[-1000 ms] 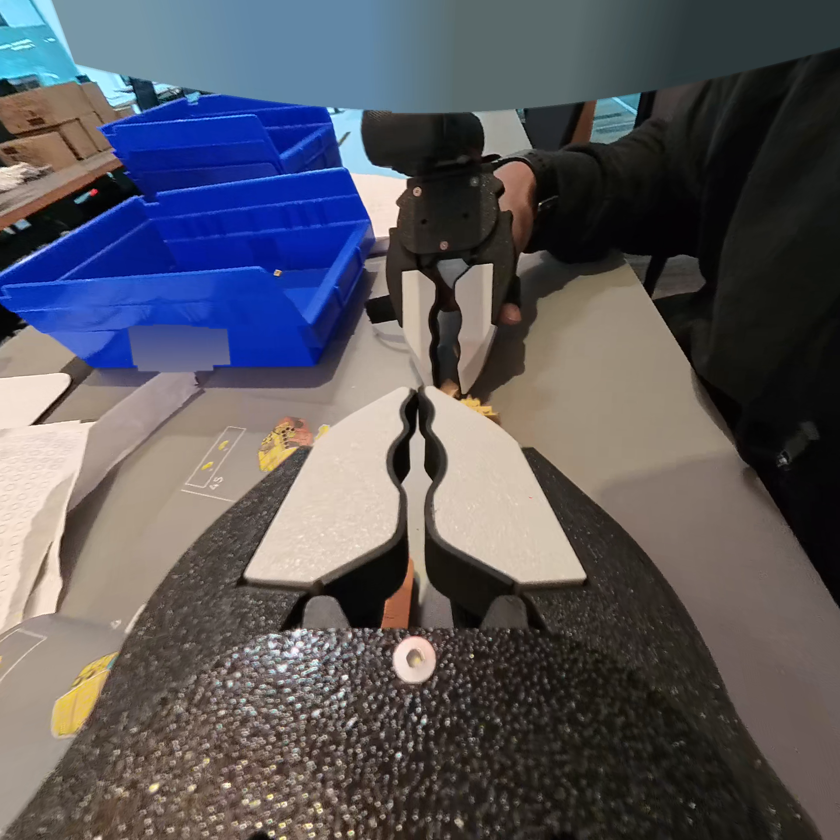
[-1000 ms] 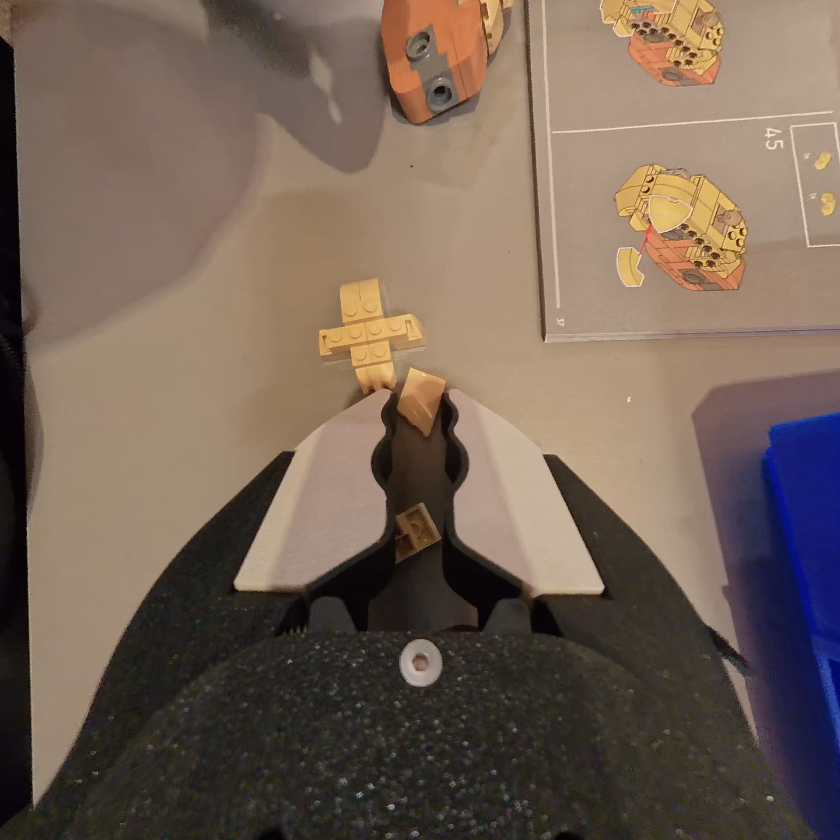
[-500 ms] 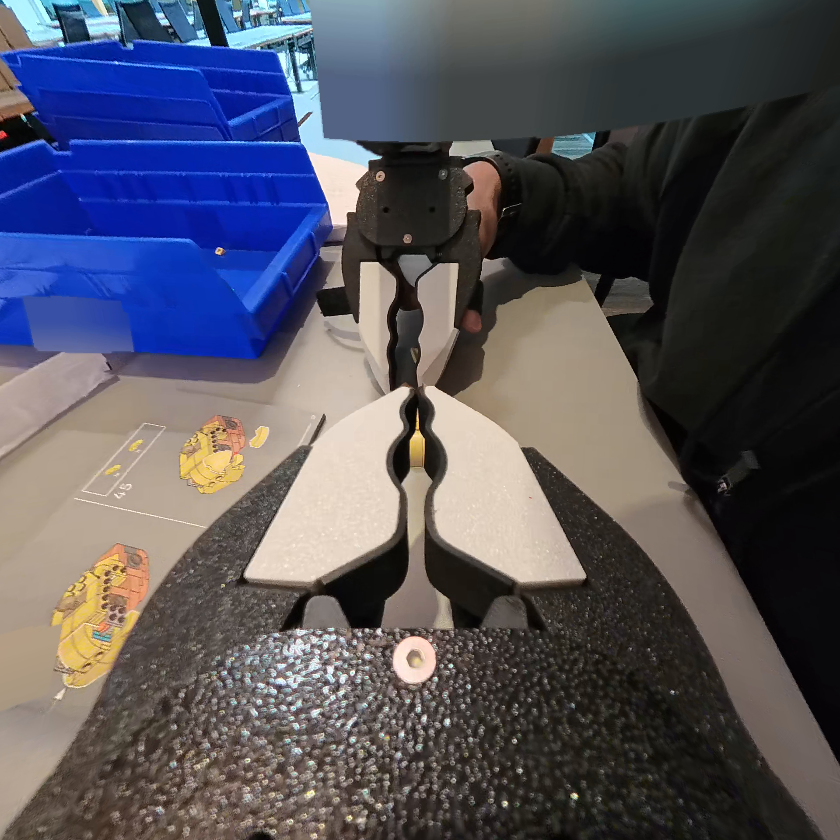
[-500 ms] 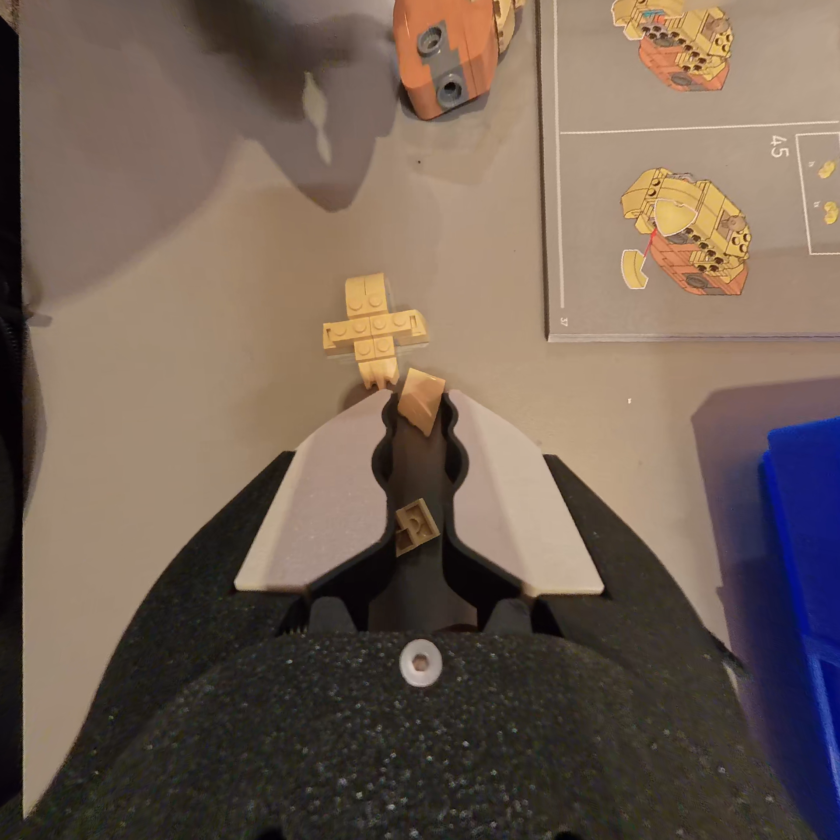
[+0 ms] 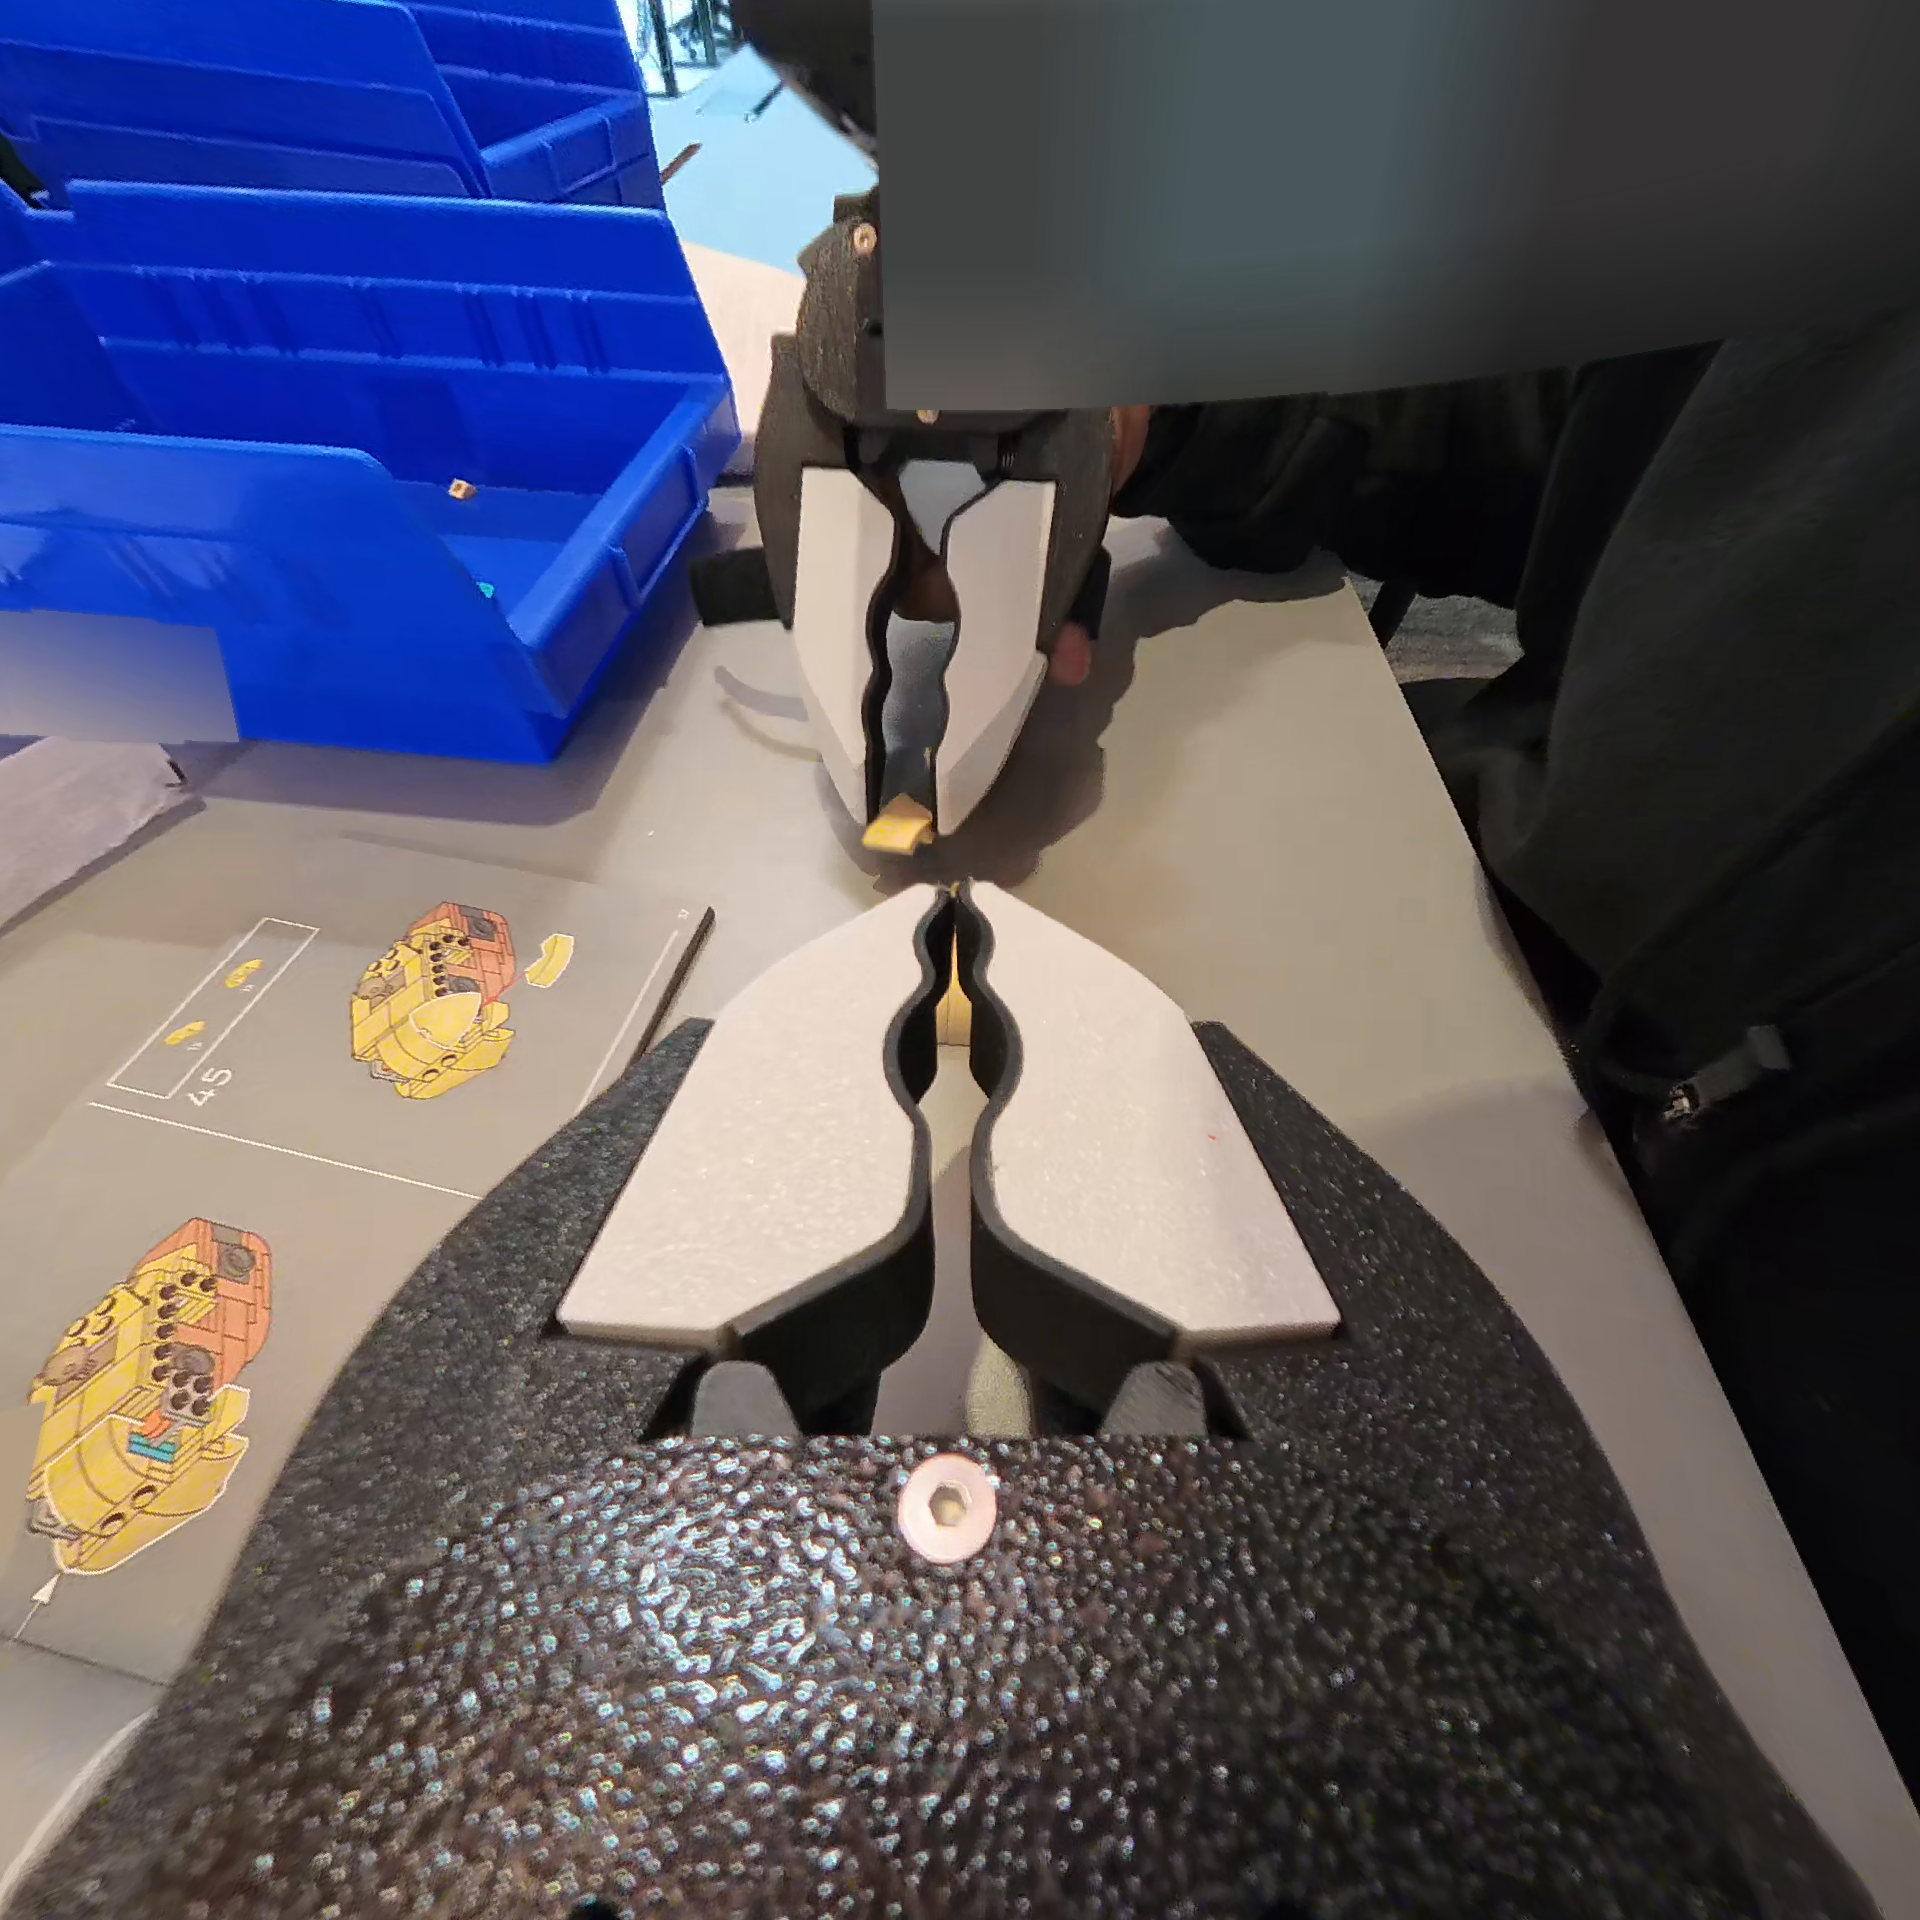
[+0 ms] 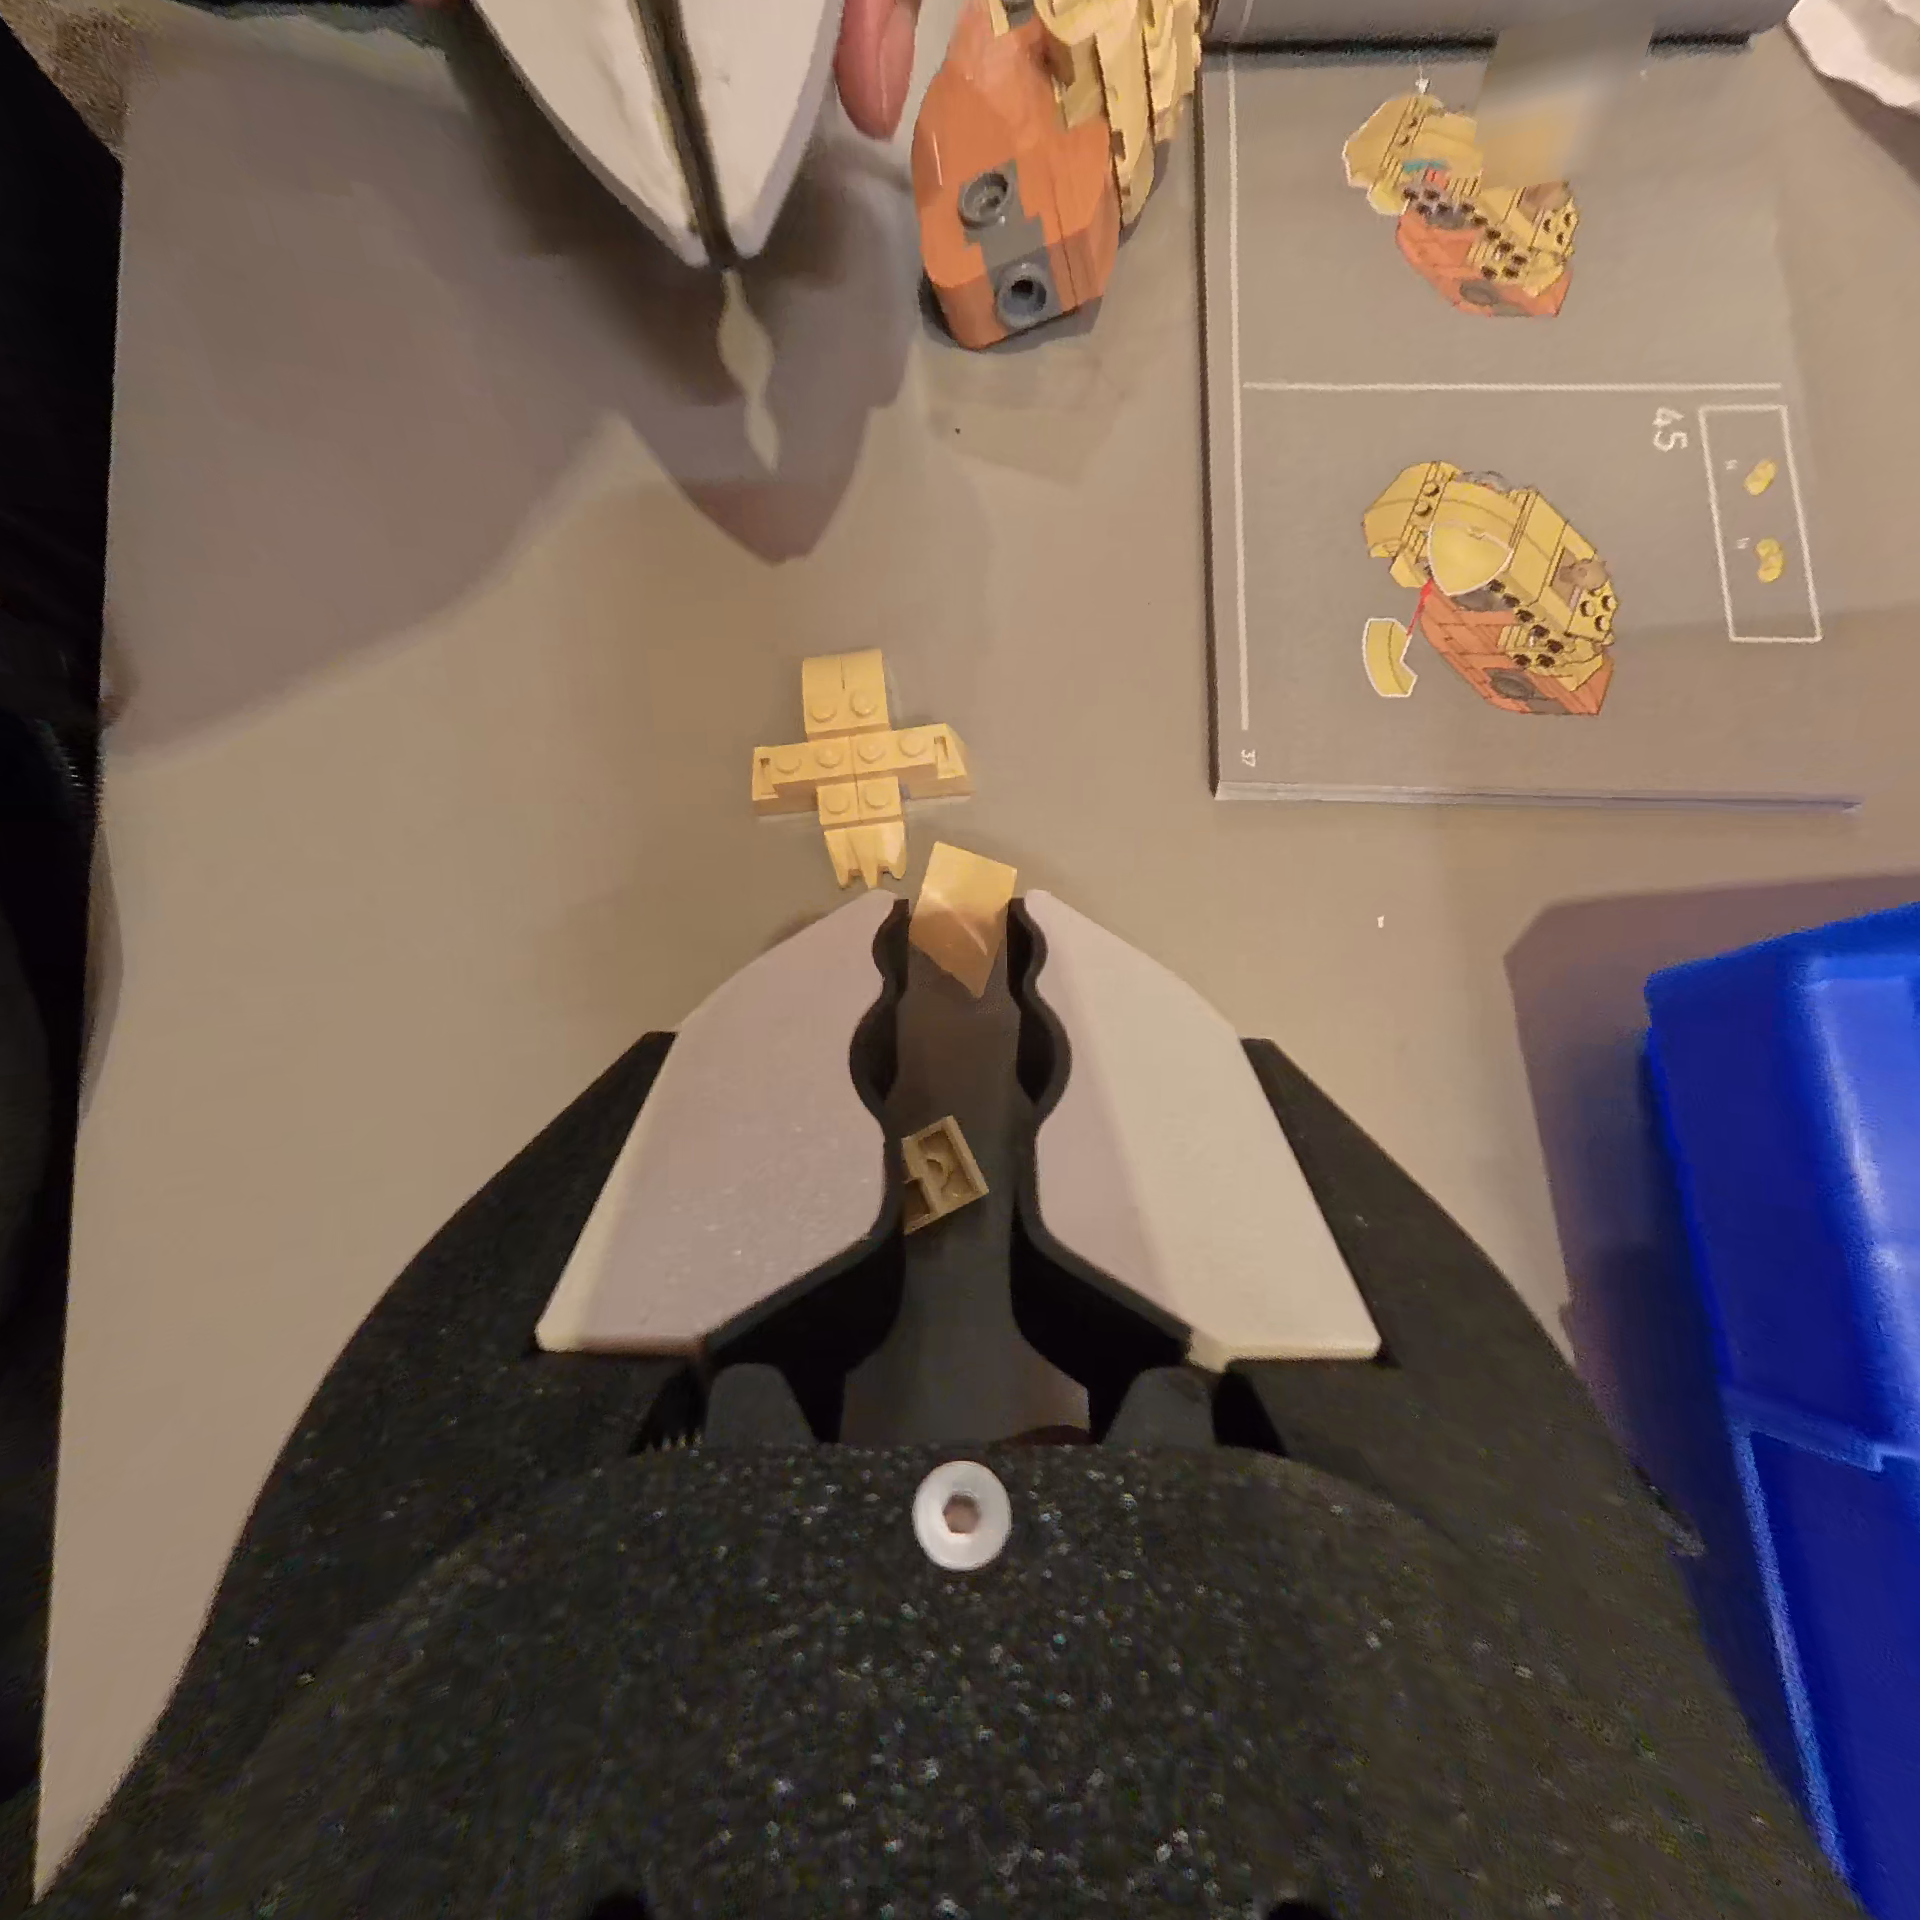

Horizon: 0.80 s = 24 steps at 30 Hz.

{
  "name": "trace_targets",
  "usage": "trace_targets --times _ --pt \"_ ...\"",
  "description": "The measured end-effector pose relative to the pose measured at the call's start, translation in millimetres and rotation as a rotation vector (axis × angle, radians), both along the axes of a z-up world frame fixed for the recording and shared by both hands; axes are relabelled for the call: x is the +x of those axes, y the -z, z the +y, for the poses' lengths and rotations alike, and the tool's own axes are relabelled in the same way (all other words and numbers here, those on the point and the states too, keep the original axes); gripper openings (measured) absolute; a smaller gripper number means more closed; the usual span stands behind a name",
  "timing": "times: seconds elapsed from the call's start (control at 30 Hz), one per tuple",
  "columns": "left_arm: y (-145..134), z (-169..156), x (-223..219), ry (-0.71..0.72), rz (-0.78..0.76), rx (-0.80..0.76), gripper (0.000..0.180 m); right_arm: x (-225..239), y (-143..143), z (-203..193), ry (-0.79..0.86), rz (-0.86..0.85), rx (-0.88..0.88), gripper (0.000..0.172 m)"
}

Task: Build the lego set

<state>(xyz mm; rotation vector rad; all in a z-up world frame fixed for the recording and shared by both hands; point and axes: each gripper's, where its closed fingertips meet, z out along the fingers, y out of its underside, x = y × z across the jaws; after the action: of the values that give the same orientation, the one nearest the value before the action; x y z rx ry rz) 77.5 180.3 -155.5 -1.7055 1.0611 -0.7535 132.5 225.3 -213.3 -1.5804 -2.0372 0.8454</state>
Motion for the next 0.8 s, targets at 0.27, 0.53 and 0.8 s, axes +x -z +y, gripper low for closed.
trace_targets --times 0.27,0.53,0.8 --pt "9 -1 2 0.003 0.038 -0.025 0.000 -3 -11 -17 -0.075 0.057 -0.016 0.018" --pt "16 -1 4 0.005 0.068 -0.041 0.000 -10 -11 -32 -0.110 0.075 -0.031 0.018" --pt "26 0 8 0.002 0.123 -0.036 0.000 -14 -9 -33 -0.106 0.076 0.027 0.018"
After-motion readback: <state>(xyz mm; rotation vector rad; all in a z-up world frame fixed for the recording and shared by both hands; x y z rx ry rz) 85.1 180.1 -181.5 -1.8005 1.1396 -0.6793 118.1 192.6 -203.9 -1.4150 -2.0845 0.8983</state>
